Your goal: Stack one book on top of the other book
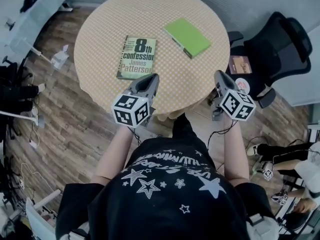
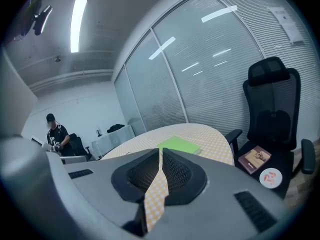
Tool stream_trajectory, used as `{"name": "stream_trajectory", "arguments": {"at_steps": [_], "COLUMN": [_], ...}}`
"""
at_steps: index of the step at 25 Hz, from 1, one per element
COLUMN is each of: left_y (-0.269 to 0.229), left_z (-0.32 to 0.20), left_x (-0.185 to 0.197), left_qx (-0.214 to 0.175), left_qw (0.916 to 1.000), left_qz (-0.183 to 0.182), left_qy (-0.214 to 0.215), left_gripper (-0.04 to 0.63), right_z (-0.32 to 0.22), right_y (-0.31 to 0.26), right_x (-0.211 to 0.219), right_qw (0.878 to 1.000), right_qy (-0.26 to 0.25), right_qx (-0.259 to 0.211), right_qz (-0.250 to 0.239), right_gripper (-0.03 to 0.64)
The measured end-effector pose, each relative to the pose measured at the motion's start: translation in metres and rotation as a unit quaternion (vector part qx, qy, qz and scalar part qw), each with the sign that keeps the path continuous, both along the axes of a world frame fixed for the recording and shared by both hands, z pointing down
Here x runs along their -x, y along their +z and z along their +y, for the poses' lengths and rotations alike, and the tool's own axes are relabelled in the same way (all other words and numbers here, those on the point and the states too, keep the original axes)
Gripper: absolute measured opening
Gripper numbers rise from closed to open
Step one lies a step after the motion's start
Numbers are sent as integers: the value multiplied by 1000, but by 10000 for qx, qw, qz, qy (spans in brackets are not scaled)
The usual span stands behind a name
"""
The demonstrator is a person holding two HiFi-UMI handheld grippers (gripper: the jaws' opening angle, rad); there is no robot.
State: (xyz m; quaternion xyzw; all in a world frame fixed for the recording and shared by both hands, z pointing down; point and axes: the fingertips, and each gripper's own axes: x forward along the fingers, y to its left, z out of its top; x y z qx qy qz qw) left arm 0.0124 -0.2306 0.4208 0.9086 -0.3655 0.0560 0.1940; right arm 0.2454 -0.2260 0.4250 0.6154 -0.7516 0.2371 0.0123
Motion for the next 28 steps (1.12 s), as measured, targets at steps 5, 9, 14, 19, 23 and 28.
{"name": "stream_trajectory", "arguments": {"at_steps": [5, 9, 14, 19, 23, 28], "left_y": [7, 15, 34, 53, 74, 98], "left_z": [-35, -64, -101, -131, -146, -166], "left_x": [-8, -23, -52, -72, -88, -99], "left_qx": [103, 211, 549, 857, 1111, 1446], "left_qw": [9994, 9990, 9975, 9942, 9908, 9854], "left_qz": [-233, -294, -252, -348, -530, -583], "left_qy": [-214, -276, -366, -551, -557, -684], "left_gripper": [11, 11, 11, 12, 12, 14], "right_z": [-54, -93, -139, -185, -216, -249], "right_y": [4, 17, 35, 52, 68, 95], "right_x": [-19, -30, -53, -69, -78, -81], "right_qw": [9999, 9991, 9977, 9942, 9886, 9804], "right_qy": [-135, -372, -513, -807, -1148, -1467], "right_qx": [27, 191, 434, 691, 953, 1278], "right_qz": [-81, -1, 32, 170, 224, 297], "right_gripper": [35, 35, 35, 35, 35, 35]}}
